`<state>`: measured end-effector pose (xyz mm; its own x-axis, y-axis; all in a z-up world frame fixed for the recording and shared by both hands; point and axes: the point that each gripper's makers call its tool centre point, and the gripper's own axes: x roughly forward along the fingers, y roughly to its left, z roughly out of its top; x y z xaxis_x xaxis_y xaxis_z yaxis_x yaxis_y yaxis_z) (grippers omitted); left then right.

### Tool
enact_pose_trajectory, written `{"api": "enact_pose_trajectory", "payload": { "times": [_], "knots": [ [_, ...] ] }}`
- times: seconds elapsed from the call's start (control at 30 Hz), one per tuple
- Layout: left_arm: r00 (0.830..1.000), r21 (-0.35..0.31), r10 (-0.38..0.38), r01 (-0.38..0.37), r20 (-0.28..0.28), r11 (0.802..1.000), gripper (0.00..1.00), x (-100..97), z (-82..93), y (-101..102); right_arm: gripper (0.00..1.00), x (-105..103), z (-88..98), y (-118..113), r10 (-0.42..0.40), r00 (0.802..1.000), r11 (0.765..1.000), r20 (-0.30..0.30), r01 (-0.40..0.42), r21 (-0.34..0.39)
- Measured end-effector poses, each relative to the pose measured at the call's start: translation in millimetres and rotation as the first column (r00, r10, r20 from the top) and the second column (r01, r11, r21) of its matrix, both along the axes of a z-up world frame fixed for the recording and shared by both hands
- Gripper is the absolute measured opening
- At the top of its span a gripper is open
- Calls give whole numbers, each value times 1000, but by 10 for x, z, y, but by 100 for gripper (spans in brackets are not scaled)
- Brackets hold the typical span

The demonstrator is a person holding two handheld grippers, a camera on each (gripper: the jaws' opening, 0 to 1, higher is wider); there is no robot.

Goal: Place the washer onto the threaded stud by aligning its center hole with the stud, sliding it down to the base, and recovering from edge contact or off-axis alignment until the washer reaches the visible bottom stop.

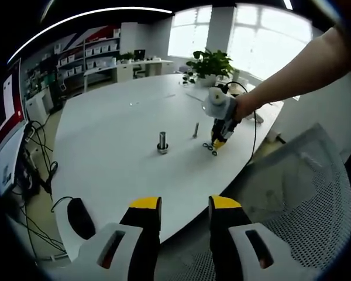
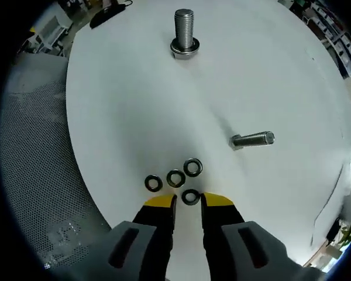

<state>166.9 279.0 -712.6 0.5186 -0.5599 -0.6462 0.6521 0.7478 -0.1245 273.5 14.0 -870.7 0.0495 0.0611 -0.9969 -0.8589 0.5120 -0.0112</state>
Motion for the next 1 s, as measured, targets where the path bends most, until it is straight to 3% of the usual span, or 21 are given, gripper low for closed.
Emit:
{"api": "enact_pose_trajectory", "payload": {
  "times": [0.33, 0.6, 0.8, 1.0],
  "knots": [
    [1000, -1, -1, 1, -1, 1000, 30, 6, 2, -6, 15, -15, -2, -3, -18, 999, 999, 45, 20, -49],
    [1000, 1, 0, 0, 1, 1000, 30, 8, -1, -6, 15, -11, 9, -27, -98, 991, 995, 89, 98, 2],
    [1000, 0, -1, 1, 5, 1000, 30, 9, 5, -11, 15, 3, 15, -61, -258, 959, 962, 119, 243, 123],
    [1000, -1, 0, 0, 7, 1000, 30, 11, 9, -11, 14, 3, 15, -57, -255, 958, 963, 133, 239, 124]
  ]
}}
